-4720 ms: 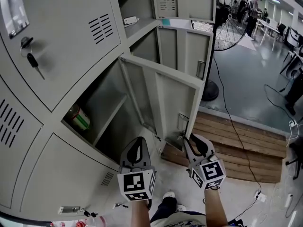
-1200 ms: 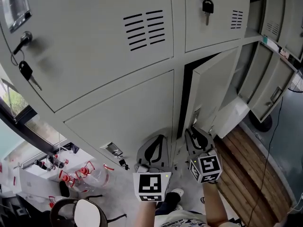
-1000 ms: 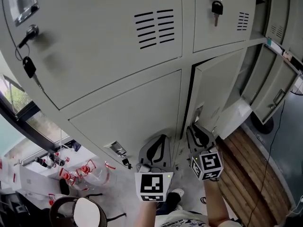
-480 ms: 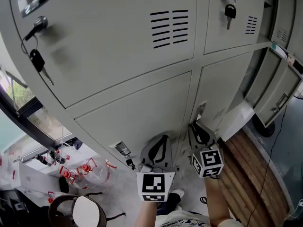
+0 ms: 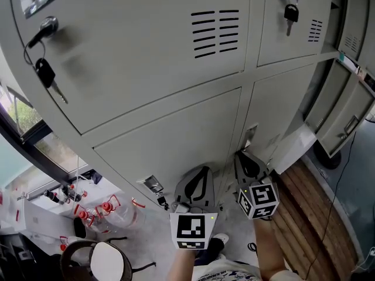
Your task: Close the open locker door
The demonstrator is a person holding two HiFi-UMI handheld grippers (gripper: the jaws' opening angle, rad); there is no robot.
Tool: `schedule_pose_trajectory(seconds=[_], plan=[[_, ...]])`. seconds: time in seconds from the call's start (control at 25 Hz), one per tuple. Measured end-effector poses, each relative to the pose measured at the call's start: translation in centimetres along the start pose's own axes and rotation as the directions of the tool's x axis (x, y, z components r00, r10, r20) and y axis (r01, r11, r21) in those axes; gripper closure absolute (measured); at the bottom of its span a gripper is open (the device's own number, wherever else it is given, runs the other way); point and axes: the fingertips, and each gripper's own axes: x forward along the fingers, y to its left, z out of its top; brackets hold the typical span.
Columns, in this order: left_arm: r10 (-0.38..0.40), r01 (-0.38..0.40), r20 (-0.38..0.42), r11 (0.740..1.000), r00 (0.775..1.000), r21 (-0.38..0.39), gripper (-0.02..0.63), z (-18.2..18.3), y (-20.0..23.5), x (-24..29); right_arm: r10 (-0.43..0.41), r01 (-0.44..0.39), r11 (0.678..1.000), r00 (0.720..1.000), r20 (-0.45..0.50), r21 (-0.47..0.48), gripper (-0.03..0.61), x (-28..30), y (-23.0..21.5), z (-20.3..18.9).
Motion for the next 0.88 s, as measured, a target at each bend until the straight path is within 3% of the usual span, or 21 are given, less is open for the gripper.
schedule_pose_trajectory(seconds=[0.36,0.6,0.68,0.84,0.88], plan=[[-0.048,0.047,0.019,0.999,0.999,0.010,0.606,0.9,-1.6,0.4,-0.043,0.043,0.999,0.996,0.077,0.001,0.563,-2.9,-1.1,2.5],[-0.139,0.139,0.030,0.990,0.990,0.018,0.606,1.5,-5.4,1.3,-0.187,0.187,0.982,0.976,0.112,0.005,0.563,-7.8,-5.7,4.0],[-0.178,0.177,0.033,0.984,0.984,0.021,0.606,1.7,-7.1,1.8,-0.242,0.242,0.970,0.963,0.115,0.015,0.508,-10.0,-7.5,4.1],[-0.250,0.249,0.032,0.968,0.968,0.028,0.606,1.8,-10.9,2.4,-0.355,0.353,0.935,0.927,0.122,0.035,0.505,-14.8,-11.1,4.3],[-0.267,0.266,0.032,0.964,0.963,0.029,0.606,1.9,-11.8,2.5,-0.376,0.374,0.926,0.918,0.122,0.041,0.477,-15.9,-11.9,4.2]])
